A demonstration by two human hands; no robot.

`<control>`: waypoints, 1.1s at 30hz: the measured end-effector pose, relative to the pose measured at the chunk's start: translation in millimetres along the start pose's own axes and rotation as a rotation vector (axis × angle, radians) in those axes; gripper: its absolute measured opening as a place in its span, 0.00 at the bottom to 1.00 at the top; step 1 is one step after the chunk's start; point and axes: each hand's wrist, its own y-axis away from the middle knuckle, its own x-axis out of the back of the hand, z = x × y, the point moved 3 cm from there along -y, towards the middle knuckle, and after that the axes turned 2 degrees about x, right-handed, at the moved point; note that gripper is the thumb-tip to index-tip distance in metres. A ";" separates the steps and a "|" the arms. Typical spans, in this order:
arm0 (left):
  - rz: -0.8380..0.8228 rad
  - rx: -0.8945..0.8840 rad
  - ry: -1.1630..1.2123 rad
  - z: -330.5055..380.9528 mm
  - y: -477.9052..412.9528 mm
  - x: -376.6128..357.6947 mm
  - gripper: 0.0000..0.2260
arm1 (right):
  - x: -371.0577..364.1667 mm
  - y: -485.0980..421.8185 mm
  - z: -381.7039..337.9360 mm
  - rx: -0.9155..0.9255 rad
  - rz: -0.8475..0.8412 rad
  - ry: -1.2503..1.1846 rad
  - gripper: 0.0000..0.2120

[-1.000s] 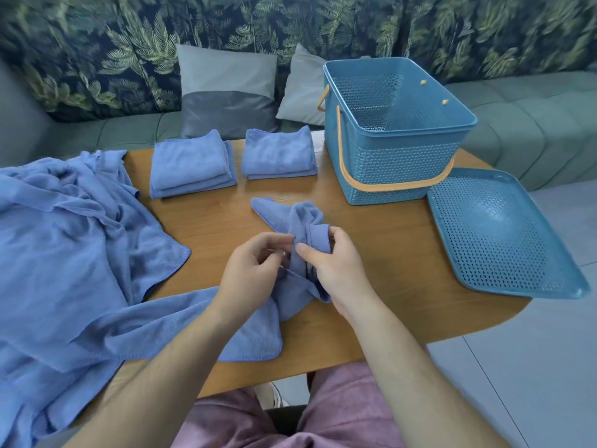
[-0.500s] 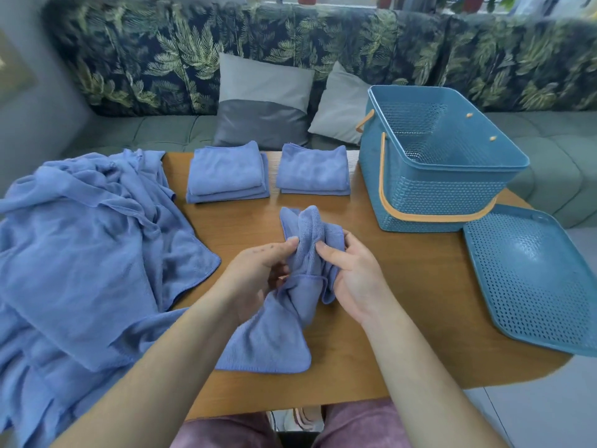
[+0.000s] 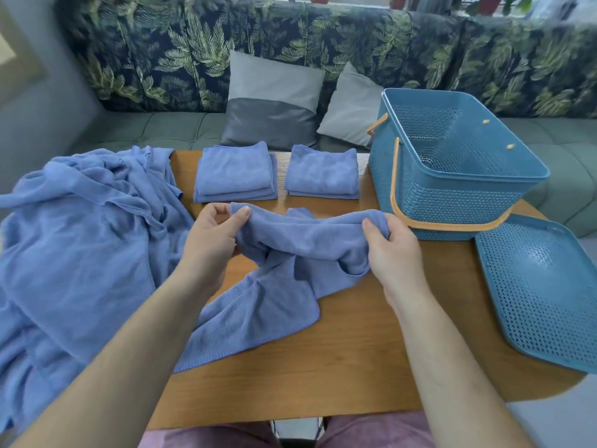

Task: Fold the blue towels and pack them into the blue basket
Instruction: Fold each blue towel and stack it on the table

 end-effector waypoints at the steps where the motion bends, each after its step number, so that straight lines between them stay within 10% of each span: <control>1: 0.007 -0.036 -0.015 2.2 -0.2 1.5 0.05 | 2.8 -0.8 -0.4 0.022 -0.006 0.036 0.08; 10: 0.099 -0.178 -0.260 51.3 -23.1 26.5 0.09 | 31.3 -27.0 -31.5 -0.014 -0.040 0.082 0.14; 19: -0.010 -0.164 0.264 155.5 -12.2 32.6 0.09 | 36.1 -64.1 -138.6 0.007 -0.221 -0.332 0.08; 28: 0.235 -0.536 -0.213 225.3 30.3 41.9 0.06 | 62.8 -60.8 -224.8 0.311 -0.159 -0.183 0.04; 33: 0.174 -0.427 -0.116 222.6 42.3 45.6 0.06 | 78.0 -37.1 -227.5 0.300 -0.213 -0.224 0.05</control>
